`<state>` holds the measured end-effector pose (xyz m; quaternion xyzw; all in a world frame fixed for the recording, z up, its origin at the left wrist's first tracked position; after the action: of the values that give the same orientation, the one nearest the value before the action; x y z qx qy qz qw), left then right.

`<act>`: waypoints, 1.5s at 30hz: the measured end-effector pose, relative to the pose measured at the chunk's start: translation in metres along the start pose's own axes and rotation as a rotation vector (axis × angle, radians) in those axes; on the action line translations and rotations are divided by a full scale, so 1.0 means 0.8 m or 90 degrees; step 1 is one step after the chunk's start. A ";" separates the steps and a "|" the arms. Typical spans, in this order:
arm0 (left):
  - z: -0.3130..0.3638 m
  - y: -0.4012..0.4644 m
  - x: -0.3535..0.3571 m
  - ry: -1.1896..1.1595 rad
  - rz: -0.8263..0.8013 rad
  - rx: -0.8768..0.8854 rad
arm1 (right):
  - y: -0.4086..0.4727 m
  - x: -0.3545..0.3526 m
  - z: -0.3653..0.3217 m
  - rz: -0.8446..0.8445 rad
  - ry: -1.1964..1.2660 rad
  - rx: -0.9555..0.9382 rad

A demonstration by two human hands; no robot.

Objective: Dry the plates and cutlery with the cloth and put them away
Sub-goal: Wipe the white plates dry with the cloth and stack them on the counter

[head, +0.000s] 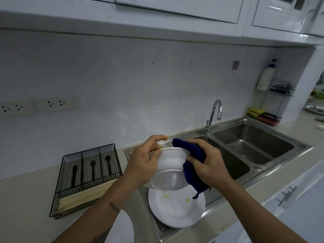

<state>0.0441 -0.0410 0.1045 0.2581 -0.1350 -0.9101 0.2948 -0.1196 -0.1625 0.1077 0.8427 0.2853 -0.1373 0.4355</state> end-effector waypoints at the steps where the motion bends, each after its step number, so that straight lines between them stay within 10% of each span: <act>1: -0.001 0.001 0.003 0.002 -0.024 -0.003 | 0.000 -0.002 0.002 -0.003 0.001 0.003; 29: -0.020 0.024 -0.004 -0.278 0.164 -0.281 | 0.026 0.075 -0.026 -0.076 -0.250 -0.100; 38: -0.037 0.008 -0.037 -0.479 0.339 -0.365 | -0.023 0.033 0.053 0.072 0.057 0.184; 45: -0.023 0.025 0.009 -0.654 0.242 -0.393 | -0.066 0.073 -0.003 0.072 -0.141 -0.036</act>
<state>0.0585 -0.0625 0.0943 -0.3378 -0.0341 -0.8464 0.4102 -0.1045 -0.1154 0.0466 0.8244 0.1917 -0.1967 0.4948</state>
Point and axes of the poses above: each hand's wrist, its own y-axis towards the middle knuckle, its own x-axis out of the palm, z = x × y, the point moved 5 cm from there along y, towards the middle knuckle, and after that the axes turned 6 degrees about -x, right-handed, at the moved point
